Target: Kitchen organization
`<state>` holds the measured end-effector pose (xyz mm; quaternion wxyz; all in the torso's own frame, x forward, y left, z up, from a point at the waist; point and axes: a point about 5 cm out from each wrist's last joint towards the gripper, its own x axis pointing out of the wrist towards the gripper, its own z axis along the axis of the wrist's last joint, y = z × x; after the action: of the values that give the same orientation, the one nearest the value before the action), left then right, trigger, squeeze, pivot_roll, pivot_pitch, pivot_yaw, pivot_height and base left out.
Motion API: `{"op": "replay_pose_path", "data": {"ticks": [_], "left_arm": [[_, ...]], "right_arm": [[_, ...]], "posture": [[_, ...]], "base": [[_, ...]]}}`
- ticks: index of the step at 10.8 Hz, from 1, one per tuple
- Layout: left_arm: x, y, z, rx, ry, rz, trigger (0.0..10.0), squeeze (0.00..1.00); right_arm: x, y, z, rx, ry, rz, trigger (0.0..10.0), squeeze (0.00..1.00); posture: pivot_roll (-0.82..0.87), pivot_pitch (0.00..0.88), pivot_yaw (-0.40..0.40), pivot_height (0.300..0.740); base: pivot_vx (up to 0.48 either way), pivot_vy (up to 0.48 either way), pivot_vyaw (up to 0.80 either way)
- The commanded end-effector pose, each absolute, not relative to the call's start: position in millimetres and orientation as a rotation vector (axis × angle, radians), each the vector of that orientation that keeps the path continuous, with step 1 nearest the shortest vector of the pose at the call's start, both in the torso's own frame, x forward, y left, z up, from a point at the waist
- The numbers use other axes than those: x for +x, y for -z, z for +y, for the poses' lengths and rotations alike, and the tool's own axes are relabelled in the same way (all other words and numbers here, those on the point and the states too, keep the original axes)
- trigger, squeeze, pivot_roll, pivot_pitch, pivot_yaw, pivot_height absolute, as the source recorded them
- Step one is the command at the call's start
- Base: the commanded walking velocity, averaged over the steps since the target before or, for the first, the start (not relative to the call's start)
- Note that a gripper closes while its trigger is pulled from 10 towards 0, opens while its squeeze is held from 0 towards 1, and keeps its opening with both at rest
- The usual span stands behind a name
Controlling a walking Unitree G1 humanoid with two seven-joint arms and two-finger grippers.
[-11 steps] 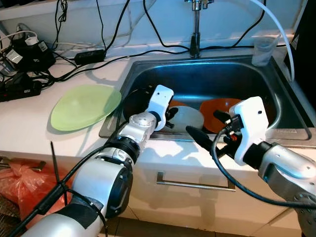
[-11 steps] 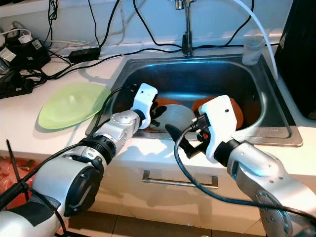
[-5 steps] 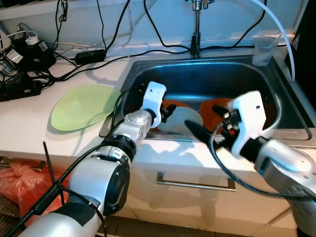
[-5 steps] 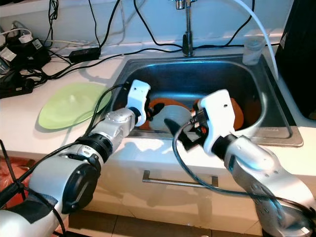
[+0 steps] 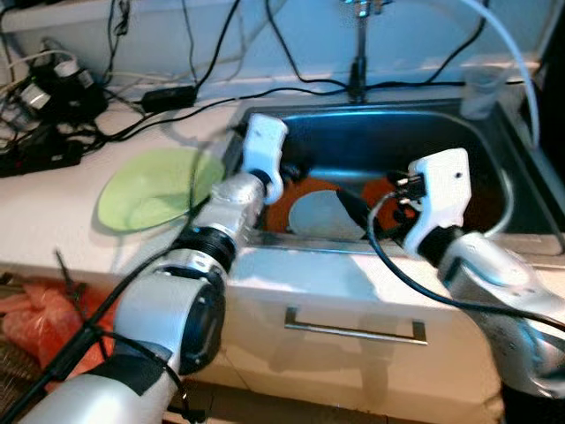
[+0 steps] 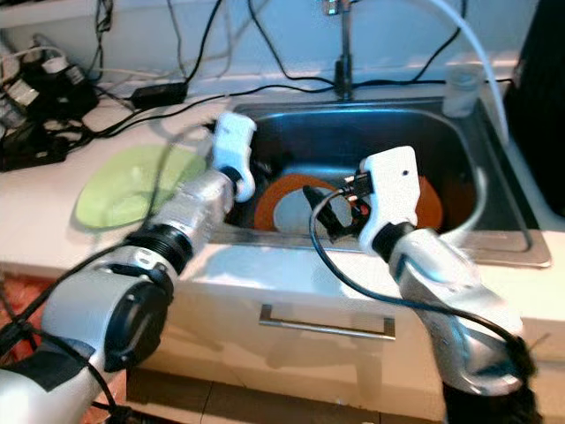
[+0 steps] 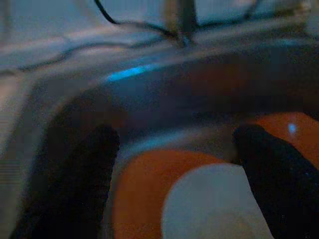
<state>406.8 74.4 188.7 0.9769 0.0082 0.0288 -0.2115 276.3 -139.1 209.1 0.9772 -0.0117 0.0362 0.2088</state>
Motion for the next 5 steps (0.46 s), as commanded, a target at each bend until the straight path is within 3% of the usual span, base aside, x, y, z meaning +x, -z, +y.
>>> {"op": "replay_pose_path", "data": {"ticks": [1, 2, 3, 4, 5], "left_arm": [[409, -197, 84, 0.010, 0.397, -0.006, 10.0, 1.00], [408, -197, 90, -0.004, 0.369, -0.038, 10.0, 1.00], [406, -194, 97, -0.032, 0.338, -0.060, 10.0, 0.75], [402, -192, 99, -0.050, 0.317, -0.091, 10.0, 0.00], [397, -190, 101, -0.057, 0.302, -0.125, 10.0, 0.00]], "right_arm": [[282, -214, -132, -0.022, -0.425, 0.035, 10.0, 0.00], [288, -216, -129, -0.011, -0.419, 0.013, 10.0, 0.00], [291, -216, -125, -0.009, -0.423, -0.003, 10.0, 0.00], [294, -215, -124, 0.000, -0.418, -0.014, 10.0, 0.00], [296, -214, -121, 0.007, -0.413, -0.018, 10.0, 0.00]], "posture": [[-0.18, 0.000, 0.155, 0.740], [-0.16, 0.000, 0.158, 0.740], [-0.15, 0.000, 0.159, 0.740], [-0.13, 0.000, 0.153, 0.740], [-0.12, 0.000, 0.148, 0.740]], "base": [[0.000, 0.000, 0.00], [0.000, 0.000, 0.00], [0.000, 0.000, 0.00], [0.000, 0.000, 0.00], [0.000, 0.000, 0.00]]}}
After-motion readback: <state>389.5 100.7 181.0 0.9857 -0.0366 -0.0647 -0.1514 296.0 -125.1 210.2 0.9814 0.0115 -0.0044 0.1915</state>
